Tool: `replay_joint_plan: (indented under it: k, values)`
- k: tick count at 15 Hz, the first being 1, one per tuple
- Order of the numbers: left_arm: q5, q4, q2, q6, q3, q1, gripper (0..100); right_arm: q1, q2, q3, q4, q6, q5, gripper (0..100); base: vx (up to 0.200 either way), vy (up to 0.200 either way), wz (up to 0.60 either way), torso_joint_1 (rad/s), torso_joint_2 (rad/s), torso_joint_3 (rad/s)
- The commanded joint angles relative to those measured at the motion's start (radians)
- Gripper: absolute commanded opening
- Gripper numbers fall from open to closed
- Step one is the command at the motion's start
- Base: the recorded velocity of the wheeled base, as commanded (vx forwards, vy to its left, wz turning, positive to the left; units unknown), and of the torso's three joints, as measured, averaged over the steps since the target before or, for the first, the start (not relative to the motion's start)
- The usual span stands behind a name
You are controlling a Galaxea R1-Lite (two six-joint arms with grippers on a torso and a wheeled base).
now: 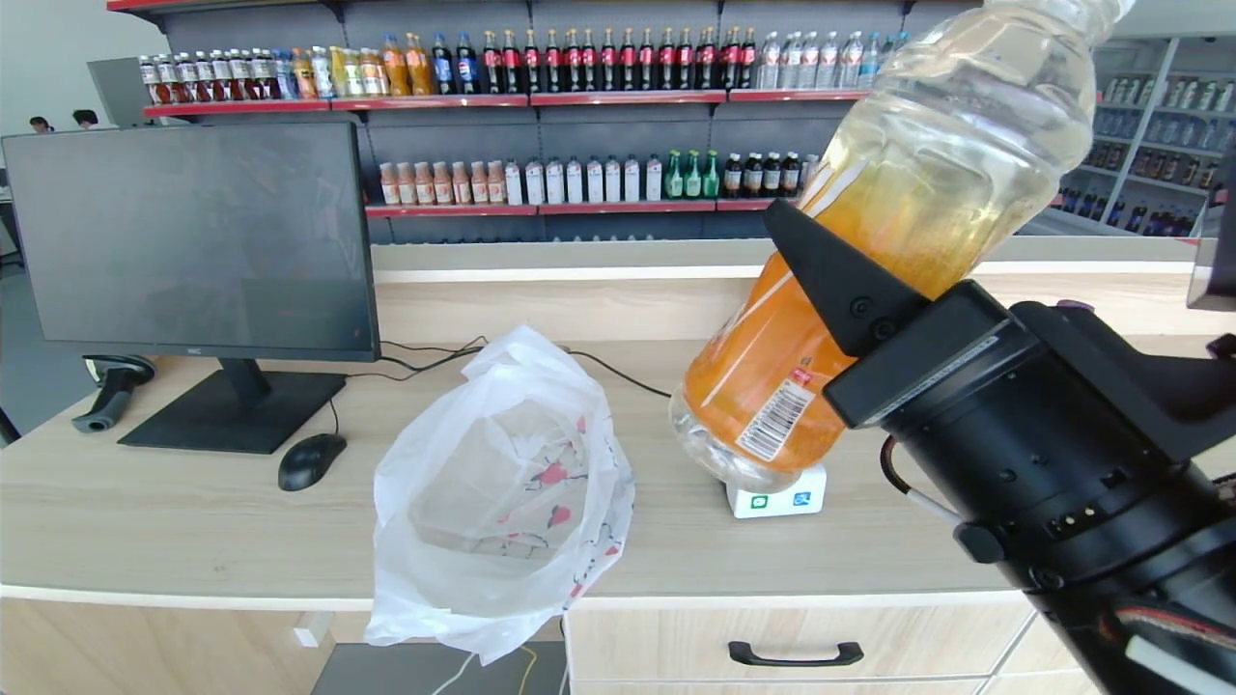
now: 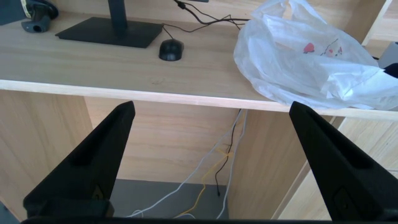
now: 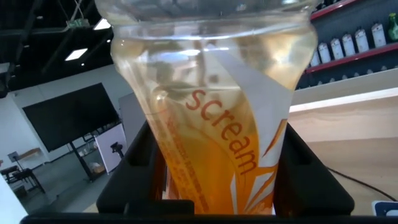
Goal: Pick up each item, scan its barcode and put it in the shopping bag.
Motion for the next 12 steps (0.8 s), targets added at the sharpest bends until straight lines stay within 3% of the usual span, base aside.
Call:
replay_joint_plan:
  k: [1, 5, 9, 12]
  values:
    - [0.000, 0.000, 0.000, -0.001, 0.000, 0.000, 100, -0.020, 0.017, 0.030, -0.002, 0.016, 0.030, 0, 0.000, 0.000, 0.00, 0.000, 0.00, 0.000]
    - [0.000, 0.000, 0.000, -0.001, 0.000, 0.000, 100, -0.108, 0.021, 0.113, -0.026, 0.013, 0.125, 0, 0.000, 0.000, 0.00, 0.000, 0.00, 0.000]
    - [0.000, 0.000, 0.000, -0.001, 0.000, 0.000, 100, -0.186, 0.038, 0.129, -0.023, -0.001, 0.130, 0, 0.000, 0.000, 0.00, 0.000, 0.00, 0.000]
    - [0.000, 0.000, 0.000, -0.001, 0.000, 0.000, 100, -0.323, 0.083, 0.139, -0.026, -0.025, 0.231, 0, 0.000, 0.000, 0.00, 0.000, 0.00, 0.000]
